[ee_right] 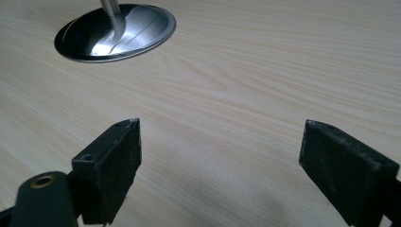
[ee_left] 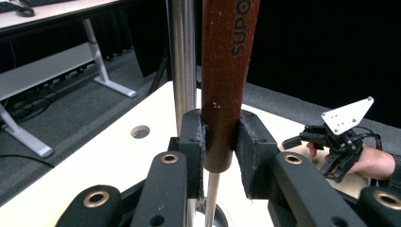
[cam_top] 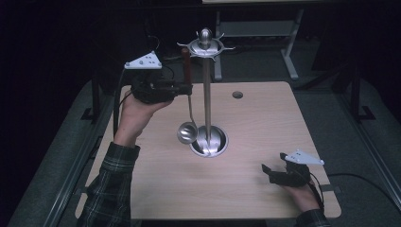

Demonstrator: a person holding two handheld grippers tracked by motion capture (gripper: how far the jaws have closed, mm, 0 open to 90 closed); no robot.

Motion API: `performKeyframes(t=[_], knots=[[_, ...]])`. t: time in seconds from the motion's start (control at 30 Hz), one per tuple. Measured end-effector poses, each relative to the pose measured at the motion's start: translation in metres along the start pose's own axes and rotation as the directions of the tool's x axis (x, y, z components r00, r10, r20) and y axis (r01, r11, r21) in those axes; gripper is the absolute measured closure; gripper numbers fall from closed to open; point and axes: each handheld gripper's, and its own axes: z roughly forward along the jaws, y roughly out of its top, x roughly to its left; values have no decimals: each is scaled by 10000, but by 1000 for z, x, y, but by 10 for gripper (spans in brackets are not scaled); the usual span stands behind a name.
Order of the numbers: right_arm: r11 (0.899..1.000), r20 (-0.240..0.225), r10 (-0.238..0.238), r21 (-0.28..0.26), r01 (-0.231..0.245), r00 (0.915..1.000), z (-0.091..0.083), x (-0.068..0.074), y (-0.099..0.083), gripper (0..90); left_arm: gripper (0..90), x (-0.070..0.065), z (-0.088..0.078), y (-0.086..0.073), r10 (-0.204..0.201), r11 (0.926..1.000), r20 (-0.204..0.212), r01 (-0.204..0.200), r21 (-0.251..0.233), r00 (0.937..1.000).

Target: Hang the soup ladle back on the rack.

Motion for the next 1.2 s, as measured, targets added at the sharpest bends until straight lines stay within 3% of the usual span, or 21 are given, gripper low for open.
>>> performKeyframes(t=[0.3,0.57,1.2], knots=[[10000,14,32,-17,-32,10000,-1,-1,0,135,732,3,11,-2,-70,9998,77,68,198,9999],[10000,1,0,-28,0,10000,-1,-1,0,134,721,3,10,-6,-150,9999,170,150,22,9997],[10000,-19,12,18,-11,10000,0,0,0,134,420,1,-16,-32,-303,9980,-360,322,544,9989]])
